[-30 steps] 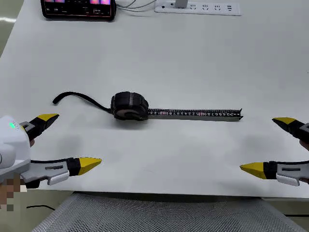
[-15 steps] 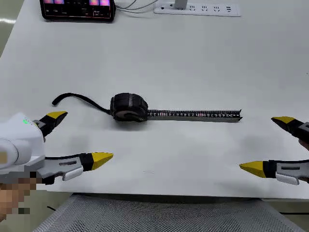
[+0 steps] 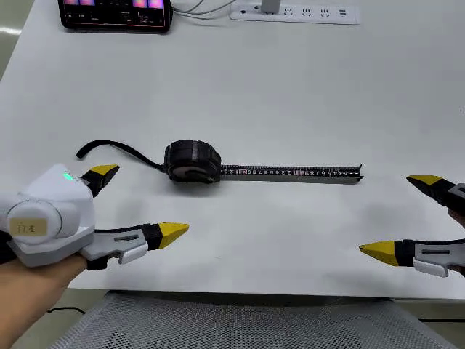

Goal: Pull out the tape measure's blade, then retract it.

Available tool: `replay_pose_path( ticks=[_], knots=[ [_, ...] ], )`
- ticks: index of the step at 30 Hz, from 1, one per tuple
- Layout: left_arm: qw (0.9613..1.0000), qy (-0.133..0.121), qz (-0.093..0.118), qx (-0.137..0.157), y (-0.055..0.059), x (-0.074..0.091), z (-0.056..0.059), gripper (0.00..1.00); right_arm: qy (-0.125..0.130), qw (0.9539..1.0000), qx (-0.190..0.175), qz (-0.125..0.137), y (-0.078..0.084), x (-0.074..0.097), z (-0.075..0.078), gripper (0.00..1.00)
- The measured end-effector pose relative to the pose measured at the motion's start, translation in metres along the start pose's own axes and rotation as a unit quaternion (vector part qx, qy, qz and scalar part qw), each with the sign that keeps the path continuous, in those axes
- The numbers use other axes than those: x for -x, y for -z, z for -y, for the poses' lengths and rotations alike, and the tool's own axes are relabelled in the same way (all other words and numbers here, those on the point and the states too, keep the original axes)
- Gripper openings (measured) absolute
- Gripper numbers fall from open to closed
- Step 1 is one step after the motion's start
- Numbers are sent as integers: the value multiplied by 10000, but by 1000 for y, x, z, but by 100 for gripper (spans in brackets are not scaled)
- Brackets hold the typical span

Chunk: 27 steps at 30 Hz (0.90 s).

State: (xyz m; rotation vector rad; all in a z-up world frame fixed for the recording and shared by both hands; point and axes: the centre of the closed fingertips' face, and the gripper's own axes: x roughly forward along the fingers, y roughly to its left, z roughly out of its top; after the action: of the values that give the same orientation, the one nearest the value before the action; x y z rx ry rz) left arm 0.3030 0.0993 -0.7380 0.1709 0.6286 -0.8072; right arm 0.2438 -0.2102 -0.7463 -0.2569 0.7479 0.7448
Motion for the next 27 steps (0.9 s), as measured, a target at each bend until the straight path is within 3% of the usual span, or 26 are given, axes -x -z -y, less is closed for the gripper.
replay_pose_path(
  ticks=[15, 27],
  knots=[
    [9999, -5, 43, 110, -14, -26, 9, 86, 12, 10000, -22, 10, -1, -1, 2, 86],
    [9988, 48, 160, 453, -26, -49, 14, 85, 93, 9999, -44, 53, -3, 2, 13, 85]
  ],
)
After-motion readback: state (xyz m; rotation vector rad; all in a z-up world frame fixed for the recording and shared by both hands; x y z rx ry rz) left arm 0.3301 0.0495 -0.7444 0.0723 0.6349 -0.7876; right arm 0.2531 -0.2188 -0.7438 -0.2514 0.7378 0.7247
